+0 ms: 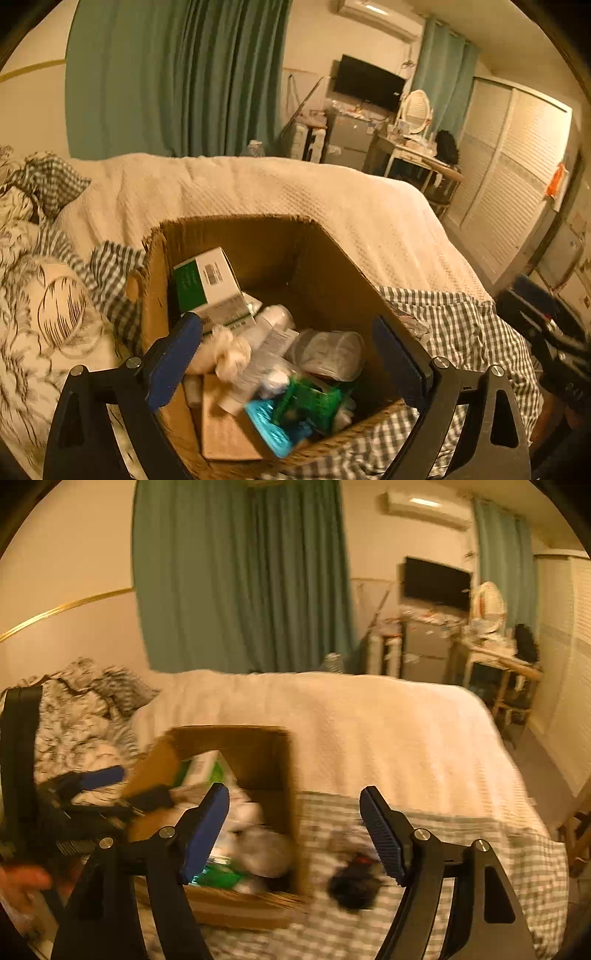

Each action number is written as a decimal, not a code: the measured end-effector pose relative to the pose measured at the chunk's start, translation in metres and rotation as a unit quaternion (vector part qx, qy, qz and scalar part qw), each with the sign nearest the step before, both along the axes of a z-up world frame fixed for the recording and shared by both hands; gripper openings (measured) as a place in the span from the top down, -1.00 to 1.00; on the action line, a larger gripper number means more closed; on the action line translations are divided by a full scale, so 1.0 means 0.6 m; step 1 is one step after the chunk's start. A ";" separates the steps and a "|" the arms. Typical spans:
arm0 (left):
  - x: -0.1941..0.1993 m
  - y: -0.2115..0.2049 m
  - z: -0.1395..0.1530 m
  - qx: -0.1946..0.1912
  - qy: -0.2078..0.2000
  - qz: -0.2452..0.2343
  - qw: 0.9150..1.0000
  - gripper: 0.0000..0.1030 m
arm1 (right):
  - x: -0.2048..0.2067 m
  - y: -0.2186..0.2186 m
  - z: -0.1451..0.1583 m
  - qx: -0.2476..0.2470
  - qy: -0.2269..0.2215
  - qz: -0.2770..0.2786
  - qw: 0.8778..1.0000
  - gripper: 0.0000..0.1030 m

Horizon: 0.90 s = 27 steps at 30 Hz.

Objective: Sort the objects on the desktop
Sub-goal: 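Grasp the foil-wrapped clear bag with the right tool and lift it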

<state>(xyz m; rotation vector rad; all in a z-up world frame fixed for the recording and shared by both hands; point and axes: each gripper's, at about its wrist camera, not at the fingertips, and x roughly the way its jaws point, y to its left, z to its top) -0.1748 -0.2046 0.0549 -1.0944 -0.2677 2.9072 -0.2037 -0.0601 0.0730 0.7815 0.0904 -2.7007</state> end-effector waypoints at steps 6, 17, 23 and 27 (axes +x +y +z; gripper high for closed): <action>0.051 0.129 0.033 -0.045 0.045 0.008 0.998 -0.87 | 0.030 0.164 -0.027 0.019 -0.044 -0.039 0.998 -0.42; 0.058 0.362 -0.160 -0.033 -0.019 0.009 0.999 -0.91 | 0.033 0.343 -0.145 -0.025 -0.072 -0.091 0.993 -0.54; 0.008 0.366 -0.249 -0.036 -0.058 0.068 0.995 -0.91 | 0.001 0.358 -0.203 -0.023 -0.065 -0.049 0.996 -0.54; -0.031 0.376 -0.275 -0.049 -0.060 0.086 0.993 -0.91 | -0.007 0.347 -0.243 -0.030 -0.055 -0.029 0.998 -0.54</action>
